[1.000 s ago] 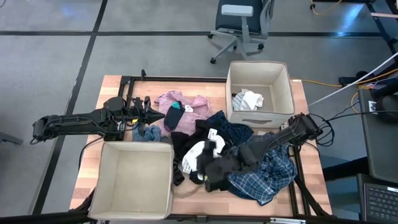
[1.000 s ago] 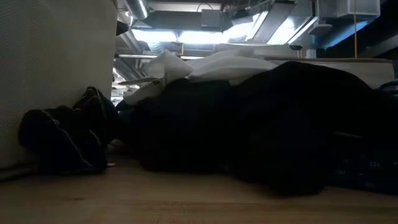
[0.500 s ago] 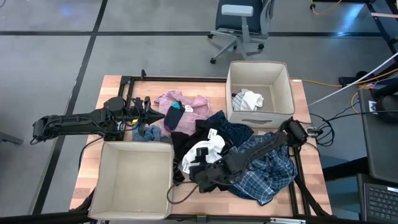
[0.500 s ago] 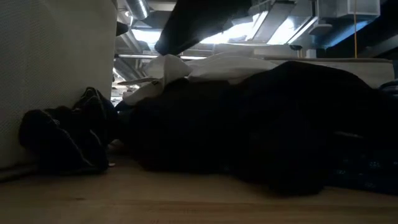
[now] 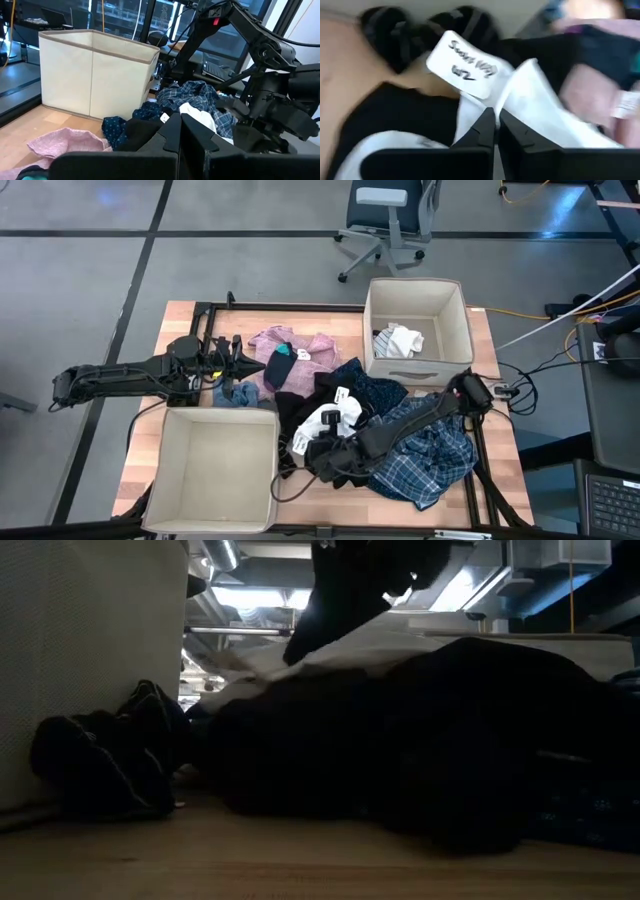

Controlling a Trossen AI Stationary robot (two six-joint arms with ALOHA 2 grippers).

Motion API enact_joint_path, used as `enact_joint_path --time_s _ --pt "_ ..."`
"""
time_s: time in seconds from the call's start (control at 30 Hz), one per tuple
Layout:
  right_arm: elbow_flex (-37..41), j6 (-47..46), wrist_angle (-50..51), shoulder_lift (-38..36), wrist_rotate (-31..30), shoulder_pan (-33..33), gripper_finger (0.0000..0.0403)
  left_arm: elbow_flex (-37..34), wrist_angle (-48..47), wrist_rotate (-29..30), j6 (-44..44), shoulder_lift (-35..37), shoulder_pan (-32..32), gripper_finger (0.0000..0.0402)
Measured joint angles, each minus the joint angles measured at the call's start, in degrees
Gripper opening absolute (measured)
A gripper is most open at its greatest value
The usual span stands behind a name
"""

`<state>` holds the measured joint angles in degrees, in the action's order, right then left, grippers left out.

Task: Sort clothes
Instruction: Put the white sock into the top white laundry organizer

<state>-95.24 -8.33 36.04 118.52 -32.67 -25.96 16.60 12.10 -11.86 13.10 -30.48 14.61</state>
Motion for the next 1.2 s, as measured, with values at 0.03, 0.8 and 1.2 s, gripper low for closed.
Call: enact_joint_path --time_s 0.03,0.8,1.2 --pt "-0.02 -0.35 0.22 -0.78 -1.24 -0.34 0.0021 0.01 0.01 0.00 0.00 0.00 -0.01 0.0001" --pt "-3.67 3.36 23.76 -33.01 -26.32 7.27 0.0011 0.00 -0.96 0.02 1.07 0.00 -0.02 0.0001" --pt "-3.67 10.73 26.50 -43.57 -26.29 17.09 0.0008 0.02 -0.33 0.46 2.81 0.00 -0.02 0.0001"
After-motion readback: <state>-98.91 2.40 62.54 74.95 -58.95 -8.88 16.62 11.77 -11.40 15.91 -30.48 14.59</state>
